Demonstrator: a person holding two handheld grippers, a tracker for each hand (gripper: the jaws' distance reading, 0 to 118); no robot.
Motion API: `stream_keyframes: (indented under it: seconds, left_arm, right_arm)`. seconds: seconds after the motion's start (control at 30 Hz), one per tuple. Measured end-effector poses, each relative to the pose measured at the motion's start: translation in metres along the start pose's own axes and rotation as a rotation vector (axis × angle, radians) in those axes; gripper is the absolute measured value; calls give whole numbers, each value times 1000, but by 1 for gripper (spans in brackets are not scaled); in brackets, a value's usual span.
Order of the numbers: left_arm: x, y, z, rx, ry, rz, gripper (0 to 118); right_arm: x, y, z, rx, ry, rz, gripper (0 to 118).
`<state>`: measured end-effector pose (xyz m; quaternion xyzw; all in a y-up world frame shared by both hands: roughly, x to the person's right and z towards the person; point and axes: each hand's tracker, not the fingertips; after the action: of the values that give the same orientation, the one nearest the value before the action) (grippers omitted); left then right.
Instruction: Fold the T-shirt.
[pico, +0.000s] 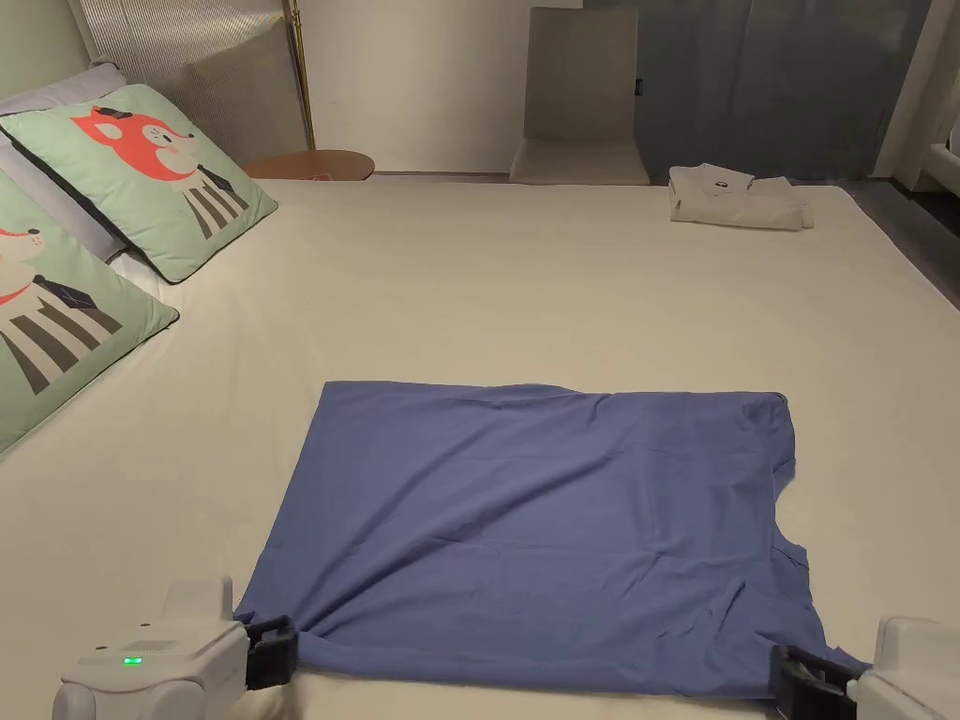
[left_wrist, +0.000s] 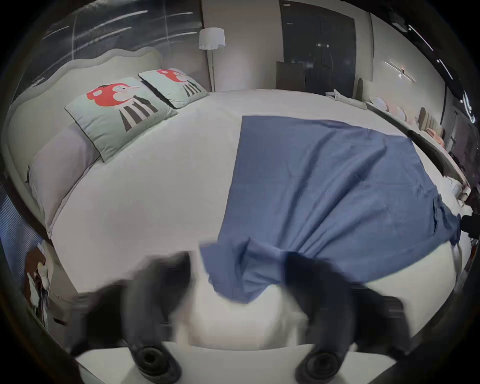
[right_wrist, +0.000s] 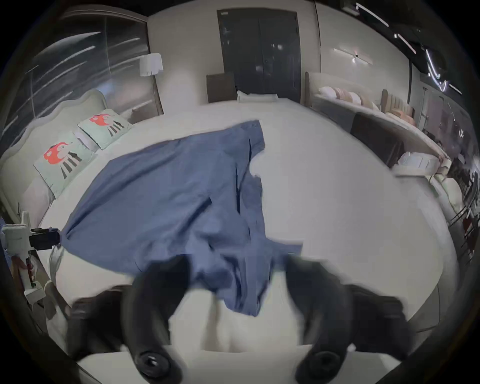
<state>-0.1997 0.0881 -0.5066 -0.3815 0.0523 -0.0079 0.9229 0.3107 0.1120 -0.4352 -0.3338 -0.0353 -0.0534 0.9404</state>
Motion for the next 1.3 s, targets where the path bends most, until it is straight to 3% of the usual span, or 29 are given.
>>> stream_keyframes:
  seconds: [0.03, 0.23, 0.4, 0.47, 0.5, 0.53, 0.57, 0.6, 0.63, 0.77, 1.0, 1.13, 1.3]
  left_arm:
    - [1, 6, 5, 42, -9, 14, 111]
    - [15, 57, 43, 280, -80, 65, 109]
    - [34, 88, 73, 478, -121, 105, 108]
    - [40, 94, 80, 540, -130, 109, 105]
    - [46, 96, 84, 572, -133, 95, 98]
    - [50, 96, 86, 602, -132, 77, 78]
    - [55, 96, 89, 630, -125, 53, 54]
    - [59, 96, 91, 640, -117, 38, 19]
    - [62, 97, 92, 636, -119, 40, 1]
    - [65, 97, 91, 612, -195, 56, 0]
    - [59, 92, 81, 548, -157, 52, 0]
    - [47, 90, 57, 251, -102, 29, 0]
    - [11, 58, 27, 31, -147, 86, 0]
  right_arm:
    - [-3, 8, 5, 50, -2, -1, 107]
    - [-27, 67, 30, 307, 16, 3, 107]
    - [-55, 102, 58, 473, -9, 56, 107]
    - [-58, 104, 52, 508, -43, 69, 98]
    - [-61, 106, 54, 520, -49, 82, 89]
    - [-63, 106, 54, 530, -57, 93, 71]
    - [-66, 106, 55, 548, -75, 99, 52]
    - [-71, 107, 58, 552, -78, 103, 30]
    - [-71, 107, 58, 555, -77, 103, 4]
    - [-73, 105, 57, 569, -81, 104, 1]
    - [-76, 101, 58, 563, -82, 104, 1]
    - [-75, 99, 56, 546, -74, 101, 1]
    - [-68, 92, 47, 536, -76, 78, 1]
